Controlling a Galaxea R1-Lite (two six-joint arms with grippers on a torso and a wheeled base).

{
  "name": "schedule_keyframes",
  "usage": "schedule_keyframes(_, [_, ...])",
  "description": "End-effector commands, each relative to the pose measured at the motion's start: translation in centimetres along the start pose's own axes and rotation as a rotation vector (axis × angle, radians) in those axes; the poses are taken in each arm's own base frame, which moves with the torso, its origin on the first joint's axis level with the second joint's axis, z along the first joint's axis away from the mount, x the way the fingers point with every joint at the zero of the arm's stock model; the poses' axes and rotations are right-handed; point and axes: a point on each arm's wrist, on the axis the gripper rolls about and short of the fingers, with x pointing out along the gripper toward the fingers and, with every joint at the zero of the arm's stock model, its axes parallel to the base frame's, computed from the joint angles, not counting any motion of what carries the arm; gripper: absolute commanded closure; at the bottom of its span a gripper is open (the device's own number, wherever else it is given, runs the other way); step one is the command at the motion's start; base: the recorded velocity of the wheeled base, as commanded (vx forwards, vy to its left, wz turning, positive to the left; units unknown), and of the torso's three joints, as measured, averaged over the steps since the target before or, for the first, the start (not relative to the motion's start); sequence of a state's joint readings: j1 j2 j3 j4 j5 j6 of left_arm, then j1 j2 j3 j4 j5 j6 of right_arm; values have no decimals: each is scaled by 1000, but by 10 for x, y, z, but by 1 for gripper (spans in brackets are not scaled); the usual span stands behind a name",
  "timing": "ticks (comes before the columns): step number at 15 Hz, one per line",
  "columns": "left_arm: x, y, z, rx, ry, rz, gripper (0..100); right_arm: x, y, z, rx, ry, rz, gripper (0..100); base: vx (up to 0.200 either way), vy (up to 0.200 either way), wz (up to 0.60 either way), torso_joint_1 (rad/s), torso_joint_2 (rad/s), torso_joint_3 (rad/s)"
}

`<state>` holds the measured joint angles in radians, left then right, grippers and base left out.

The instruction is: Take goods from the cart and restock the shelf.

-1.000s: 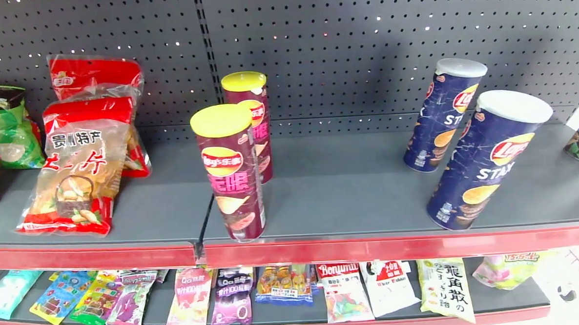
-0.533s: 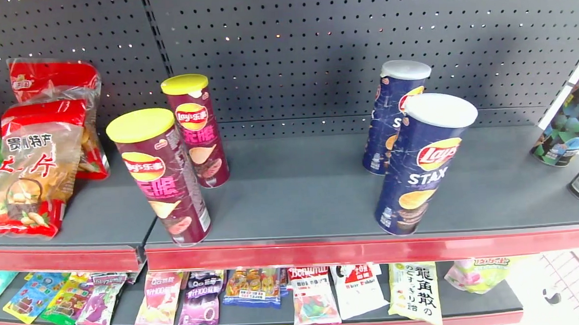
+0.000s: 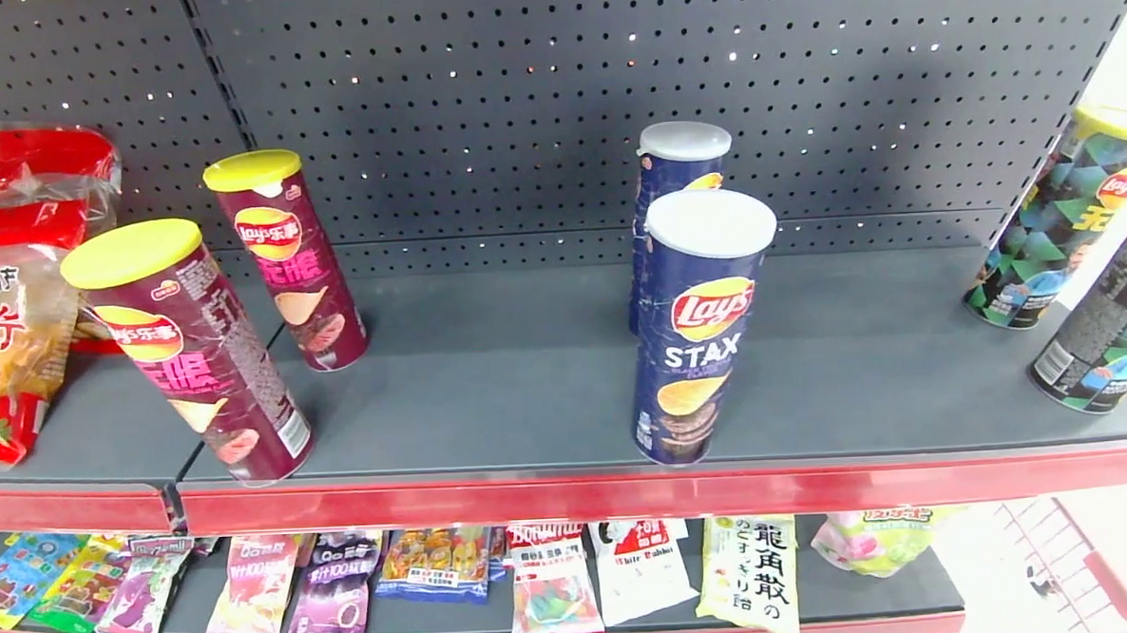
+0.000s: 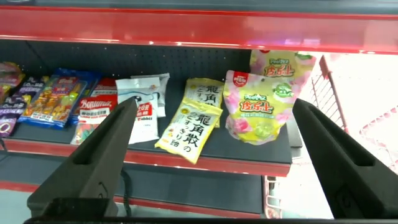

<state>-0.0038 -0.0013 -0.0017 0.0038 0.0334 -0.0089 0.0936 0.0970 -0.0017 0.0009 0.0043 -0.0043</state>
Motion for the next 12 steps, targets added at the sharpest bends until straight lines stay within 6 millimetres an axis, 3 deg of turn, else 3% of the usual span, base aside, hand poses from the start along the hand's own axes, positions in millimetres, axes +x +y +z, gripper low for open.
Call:
schedule_keyframes(1, [0,0,0,0,1,1,0,0,0,0,0,0,2,0,0,0,0,0,0,0])
schedule_keyframes(12, [0,0,0,1,1,1,0,0,0,0,0,0,-1,0,0,0,0,0,0,0])
